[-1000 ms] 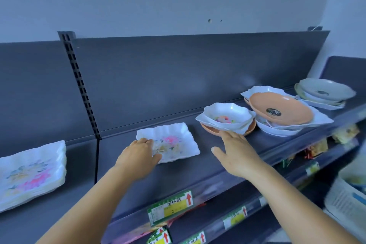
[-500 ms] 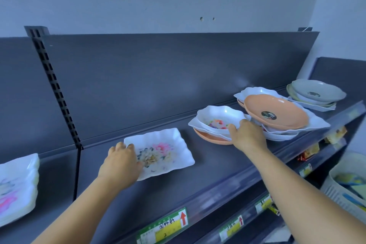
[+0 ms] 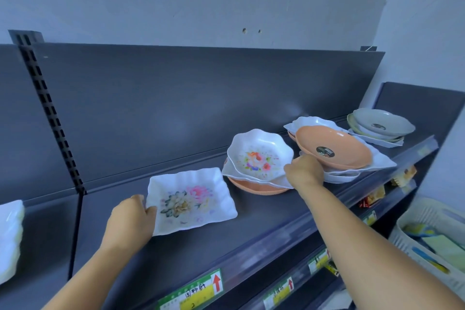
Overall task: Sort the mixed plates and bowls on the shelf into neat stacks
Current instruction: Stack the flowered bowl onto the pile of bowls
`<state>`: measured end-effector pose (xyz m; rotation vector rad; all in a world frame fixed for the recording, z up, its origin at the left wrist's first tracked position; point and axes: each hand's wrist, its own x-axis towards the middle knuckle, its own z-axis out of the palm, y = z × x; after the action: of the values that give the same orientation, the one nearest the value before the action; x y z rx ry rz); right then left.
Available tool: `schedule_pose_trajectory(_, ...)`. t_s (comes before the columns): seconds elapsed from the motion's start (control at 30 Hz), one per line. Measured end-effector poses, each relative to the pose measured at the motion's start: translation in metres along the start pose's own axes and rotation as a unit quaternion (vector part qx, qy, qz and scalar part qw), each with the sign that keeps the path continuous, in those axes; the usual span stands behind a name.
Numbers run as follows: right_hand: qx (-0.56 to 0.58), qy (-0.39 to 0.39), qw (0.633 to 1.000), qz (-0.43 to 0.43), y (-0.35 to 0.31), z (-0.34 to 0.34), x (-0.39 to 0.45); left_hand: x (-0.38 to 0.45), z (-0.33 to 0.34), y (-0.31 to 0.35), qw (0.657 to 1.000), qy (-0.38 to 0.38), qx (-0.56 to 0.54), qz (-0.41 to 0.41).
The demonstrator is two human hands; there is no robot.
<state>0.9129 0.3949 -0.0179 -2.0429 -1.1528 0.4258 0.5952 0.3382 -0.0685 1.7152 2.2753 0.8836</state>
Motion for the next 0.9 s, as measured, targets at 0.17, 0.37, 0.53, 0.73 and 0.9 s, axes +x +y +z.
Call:
schedule_pose_trajectory(0.17, 0.083, 0.007, 0.996, -0.017, 0.009, -0.005, -0.008, -0.005, 0.0, -0.003, 0.999, 0.011, -0.051, -0.01)
schedule_pose_trajectory(0.37, 0.141, 0.004, 0.989, -0.049, 0.007, -0.008, -0.026, -0.025, -0.017, 0.012, 0.994, 0.048, -0.1, -0.008)
schedule_pose_trajectory(0.53, 0.186, -0.026, 0.98, -0.072, -0.004, -0.007, -0.051, -0.047, -0.037, 0.017, 0.988, 0.066, -0.138, -0.028)
schedule_pose_trajectory(0.73, 0.202, -0.099, 0.971, -0.084, -0.021, -0.013, -0.1, -0.082, -0.074, 0.002, 0.981, 0.112, -0.147, -0.053)
schedule_pose_trajectory(0.9, 0.205, -0.154, 0.959, -0.117, -0.039, -0.003, -0.145, -0.118, -0.111, -0.028, 0.976, 0.153, -0.132, -0.078)
